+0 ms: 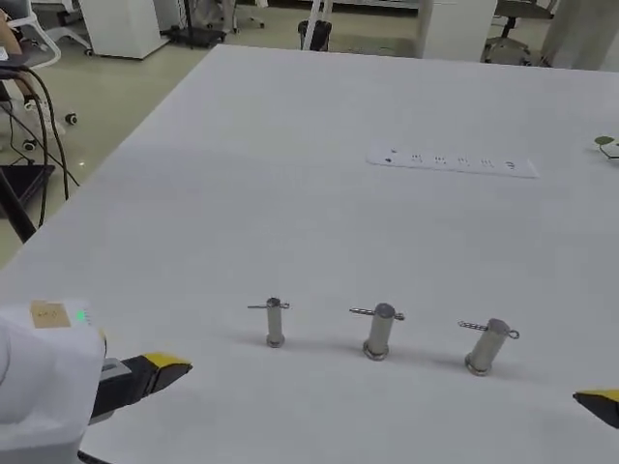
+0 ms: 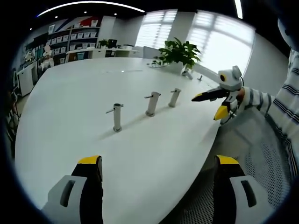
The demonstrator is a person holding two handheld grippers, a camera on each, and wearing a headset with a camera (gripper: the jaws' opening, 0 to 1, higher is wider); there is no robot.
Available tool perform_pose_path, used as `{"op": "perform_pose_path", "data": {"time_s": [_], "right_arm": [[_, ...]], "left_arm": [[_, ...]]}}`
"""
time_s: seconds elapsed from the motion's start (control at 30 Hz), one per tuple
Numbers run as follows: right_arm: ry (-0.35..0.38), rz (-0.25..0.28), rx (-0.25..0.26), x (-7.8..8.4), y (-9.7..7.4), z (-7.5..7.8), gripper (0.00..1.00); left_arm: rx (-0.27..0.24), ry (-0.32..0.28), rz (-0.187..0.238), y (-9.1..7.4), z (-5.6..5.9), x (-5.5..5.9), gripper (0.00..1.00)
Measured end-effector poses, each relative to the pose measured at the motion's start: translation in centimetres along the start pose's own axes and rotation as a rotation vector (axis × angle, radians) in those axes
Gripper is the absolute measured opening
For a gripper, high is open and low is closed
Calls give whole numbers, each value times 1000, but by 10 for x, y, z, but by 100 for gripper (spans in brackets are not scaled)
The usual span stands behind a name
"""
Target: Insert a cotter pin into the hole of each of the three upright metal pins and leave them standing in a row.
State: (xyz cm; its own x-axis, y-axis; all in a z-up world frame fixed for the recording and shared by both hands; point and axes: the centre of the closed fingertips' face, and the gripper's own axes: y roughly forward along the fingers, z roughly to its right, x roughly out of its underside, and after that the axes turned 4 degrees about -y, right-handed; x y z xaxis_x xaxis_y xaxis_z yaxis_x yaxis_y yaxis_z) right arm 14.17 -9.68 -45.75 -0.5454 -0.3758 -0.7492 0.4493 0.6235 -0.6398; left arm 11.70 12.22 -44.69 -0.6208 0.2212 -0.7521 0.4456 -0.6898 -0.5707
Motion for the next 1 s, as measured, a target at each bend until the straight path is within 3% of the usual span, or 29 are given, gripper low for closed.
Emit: {"op": "perform_pose_path", "data": {"time_s": [0.47,0.77,1.0], "right_arm": [[37,1,51,-4,-10,8,98],[43,-29,72,4,-18,12,98],[48,-119,134,21,-21,18,94]], "left_arm": [[-22,-39,4,-4,-8,1,99],[-29,-44,-1,-5,-13,0,98],[-32,-55,2,-3,-17,0,96]]}}
